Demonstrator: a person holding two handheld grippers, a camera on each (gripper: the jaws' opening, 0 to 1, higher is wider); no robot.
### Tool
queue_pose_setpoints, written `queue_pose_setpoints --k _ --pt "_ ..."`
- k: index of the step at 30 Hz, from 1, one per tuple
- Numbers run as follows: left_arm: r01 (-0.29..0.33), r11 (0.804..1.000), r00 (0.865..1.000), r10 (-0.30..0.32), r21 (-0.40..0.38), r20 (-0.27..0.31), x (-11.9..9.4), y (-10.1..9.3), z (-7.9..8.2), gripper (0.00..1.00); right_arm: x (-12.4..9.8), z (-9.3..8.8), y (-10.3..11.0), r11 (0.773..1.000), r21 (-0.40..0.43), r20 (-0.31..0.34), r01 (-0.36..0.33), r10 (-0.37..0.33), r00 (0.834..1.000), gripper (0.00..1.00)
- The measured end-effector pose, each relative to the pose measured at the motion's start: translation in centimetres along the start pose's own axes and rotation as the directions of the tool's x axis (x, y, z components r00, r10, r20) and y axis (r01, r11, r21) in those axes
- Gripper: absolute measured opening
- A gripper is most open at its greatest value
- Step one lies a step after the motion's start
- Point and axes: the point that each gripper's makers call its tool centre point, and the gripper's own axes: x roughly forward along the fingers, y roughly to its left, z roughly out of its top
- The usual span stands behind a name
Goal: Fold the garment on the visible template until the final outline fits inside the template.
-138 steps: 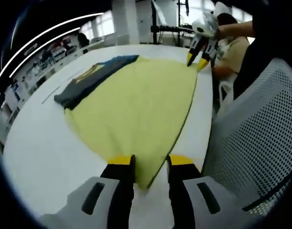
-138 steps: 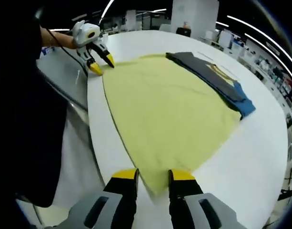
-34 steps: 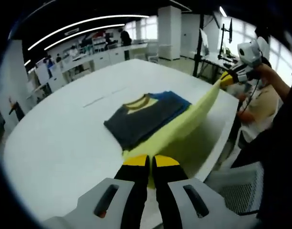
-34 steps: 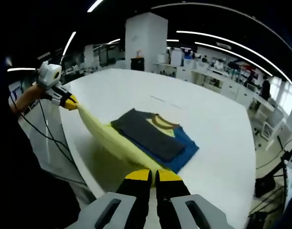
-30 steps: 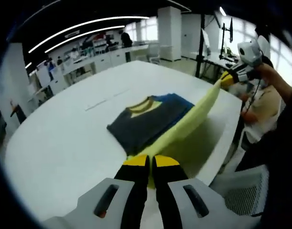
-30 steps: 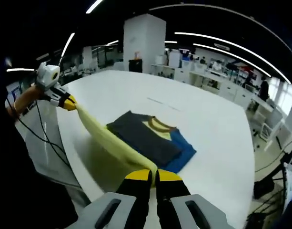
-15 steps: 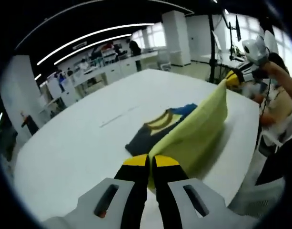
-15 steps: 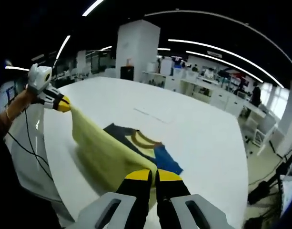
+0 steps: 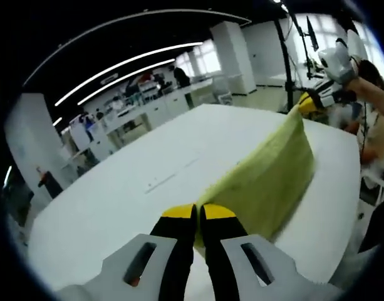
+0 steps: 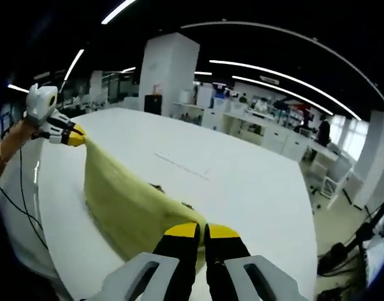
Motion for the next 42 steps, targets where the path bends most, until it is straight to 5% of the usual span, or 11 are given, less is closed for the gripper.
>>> queue_pose_setpoints --k 18,25,32,42 --pt "-0.011 1.0 1.0 0.011 -0.022 -0.014 6.4 1.9 -0.7 0.01 7.0 -1.5 -2.6 0.998 -0.009 -0.028 0.061 -0.062 0.998 0.0" --pt "0.038 0.989 0.998 -0.046 -0.146 -0.048 9.7 2.0 -3.1 0.01 10.0 -4.2 -2.8 1.0 0.01 -0.109 0.013 -0.012 0.994 0.0" --pt "0.059 0.993 0.987 -0.073 -0.099 -0.142 12.4 1.6 -5.9 0.01 12.5 -6.3 -2.9 0.999 0.039 -0.167 -0.011 0.017 0.986 0.0" --pt "0.061 0.997 0.979 -0.068 -0.044 -0.194 16.2 2.1 -8.3 0.01 15.5 -8.7 -3.4 1.0 0.025 -0.222 -0.019 0.024 0.975 0.0"
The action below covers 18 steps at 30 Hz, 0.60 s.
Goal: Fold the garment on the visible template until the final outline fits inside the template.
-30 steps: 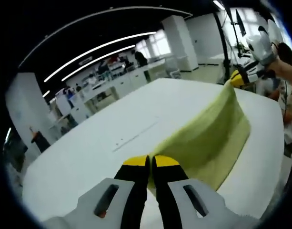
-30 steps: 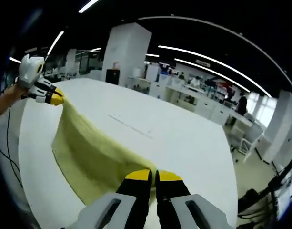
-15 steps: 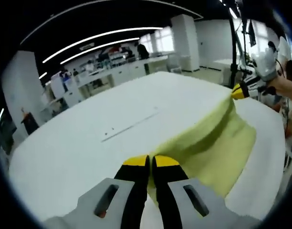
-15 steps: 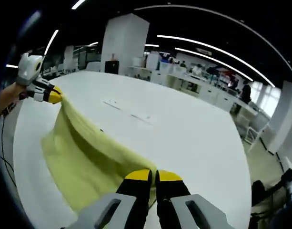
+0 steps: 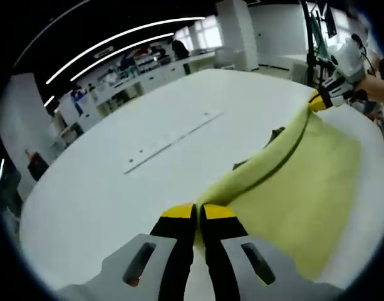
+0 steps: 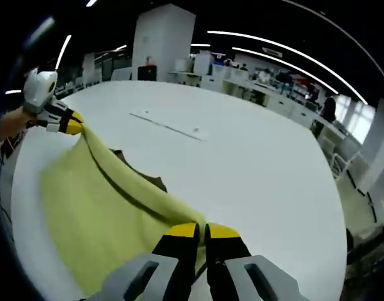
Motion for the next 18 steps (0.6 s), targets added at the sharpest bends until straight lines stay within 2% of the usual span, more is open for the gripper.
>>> queue_pose_setpoints --k 4,8,14,18 --pt "0.006 0.999 1.0 -0.005 0.032 -0.023 1.1 0.0 -0.7 0.01 0.8 -0.7 0.0 1.0 0.003 -0.02 -0.023 0.023 1.0 0.01" --pt "0.021 0.987 0.998 -0.013 0.157 -0.055 2.0 0.0 -1.4 0.01 1.6 -1.5 0.0 0.999 -0.017 -0.052 -0.043 0.042 0.998 0.01" --pt "0.011 0.987 0.995 0.004 0.159 -0.096 2.7 0.4 -2.8 0.03 2.0 -2.0 0.1 0.997 -0.054 -0.072 -0.055 0.051 0.996 0.02" --pt "0.004 0.99 0.995 0.01 0.144 -0.1 2.3 1.0 -3.2 0.07 2.1 -2.2 0.3 0.995 -0.059 -0.073 -0.077 0.072 0.995 0.08"
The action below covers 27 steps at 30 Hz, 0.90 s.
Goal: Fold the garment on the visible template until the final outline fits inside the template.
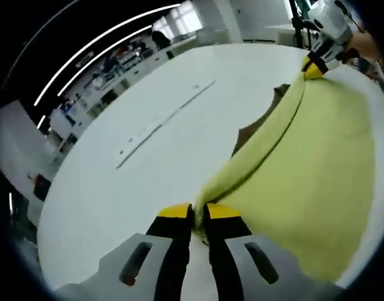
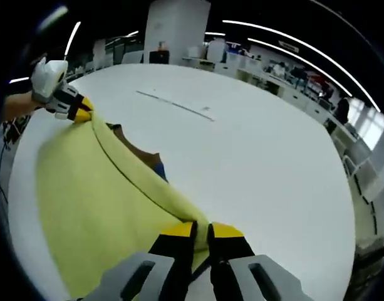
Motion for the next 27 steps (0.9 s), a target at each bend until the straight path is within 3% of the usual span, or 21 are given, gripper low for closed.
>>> queue_pose_setpoints --k 6,11,16,20,22,24,27 --pt "0.019 1.0 1.0 -0.019 -0.007 0.011 -0.8 0.3 -0.7 0.2 -0.7 0.5 1.0 0.993 -0.095 0.019 -0.063 0.065 0.998 0.28" --pt "0.026 0.999 0.999 -0.027 0.036 0.033 -1.2 0.6 -1.3 0.26 -0.8 0.2 0.5 0.981 -0.188 0.0 -0.039 0.04 0.999 0.27" --pt "0.002 1.0 0.999 -0.003 0.023 0.053 -0.6 1.7 -0.9 0.27 -0.7 -0.1 -0.5 0.97 -0.241 -0.014 0.009 -0.013 1.0 0.15" --pt "-0.006 1.0 0.998 0.006 0.015 0.06 -0.1 1.7 -0.7 0.2 -0.8 0.3 -1.4 0.984 -0.169 0.017 0.053 -0.05 0.999 0.04" --pt "-0.03 1.0 0.998 0.029 0.008 0.059 0.1 2.0 -0.6 0.15 -0.7 0.9 -1.9 0.995 -0.069 0.057 0.07 -0.066 0.996 0.04" --pt "-0.045 0.997 0.996 0.05 -0.061 0.08 0.2 2.3 -0.3 0.08 -0.5 1.3 -2.3 0.998 0.025 0.087 0.065 -0.067 0.994 0.03" --pt "-0.046 0.982 0.993 0.064 -0.185 0.096 0.5 2.6 -0.1 0.06 0.0 1.0 -2.5 0.99 0.126 0.075 0.061 -0.07 0.995 0.03"
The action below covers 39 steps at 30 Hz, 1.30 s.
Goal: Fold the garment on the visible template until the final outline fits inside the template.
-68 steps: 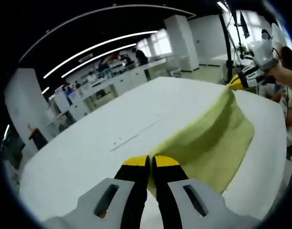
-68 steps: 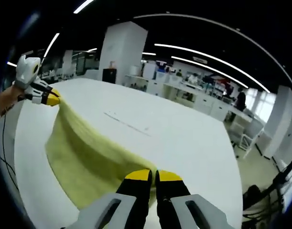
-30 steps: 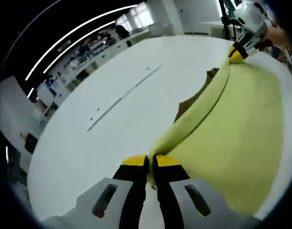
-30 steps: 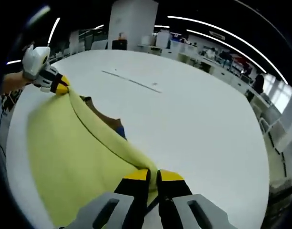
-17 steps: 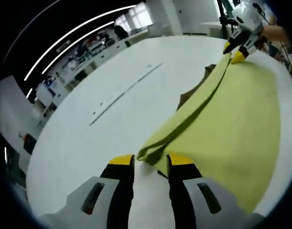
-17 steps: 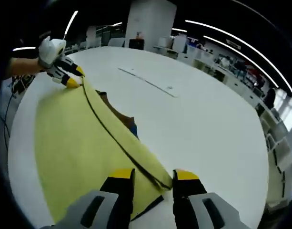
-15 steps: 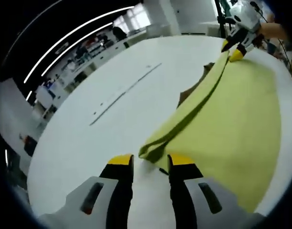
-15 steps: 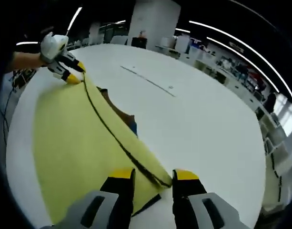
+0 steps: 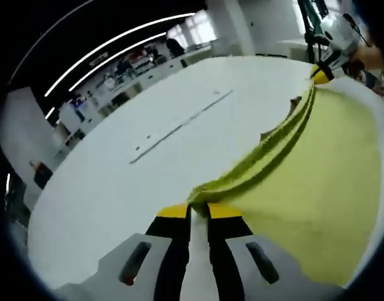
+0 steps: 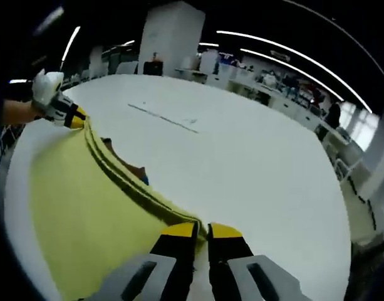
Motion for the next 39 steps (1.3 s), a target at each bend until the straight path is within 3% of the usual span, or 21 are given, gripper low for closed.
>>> queue_pose_setpoints --k 2,5,10,15,27,31,39 --pt "-0.013 0.999 1.0 0.013 -0.04 -0.003 0.0 0.1 -0.1 0.06 0.3 -0.3 -0.3 0.997 0.075 -0.004 0.019 -0.018 1.0 0.04" --pt "-0.041 0.993 0.999 0.039 -0.106 -0.021 0.2 0.4 -0.7 0.0 0.7 -0.8 -0.6 0.996 0.079 -0.019 0.036 -0.035 0.999 0.05" --pt "-0.035 0.991 0.999 0.035 -0.13 -0.009 0.0 0.1 -0.8 0.02 0.6 -0.3 -1.1 0.983 0.175 -0.003 0.057 -0.058 0.998 0.08" --pt "-0.012 0.983 1.0 0.013 -0.182 0.006 -0.6 0.0 -1.0 0.09 0.1 -0.1 -0.6 0.967 0.254 0.008 0.023 -0.026 1.0 0.22" --pt "0.107 0.951 0.993 -0.09 -0.291 0.072 -4.2 -2.2 -1.4 0.37 -2.8 -0.6 2.1 0.957 0.273 -0.015 -0.095 0.103 0.995 0.47" --pt "0.134 0.942 0.991 -0.122 -0.309 0.06 -5.5 -3.2 -2.1 0.42 -4.0 -0.8 3.0 0.953 0.278 -0.008 -0.12 0.127 0.992 0.49" --pt "0.182 0.928 0.983 -0.161 -0.326 0.089 -8.0 -5.0 -3.0 0.46 -6.8 -1.9 4.4 0.96 0.23 0.004 -0.158 0.161 0.987 0.49"
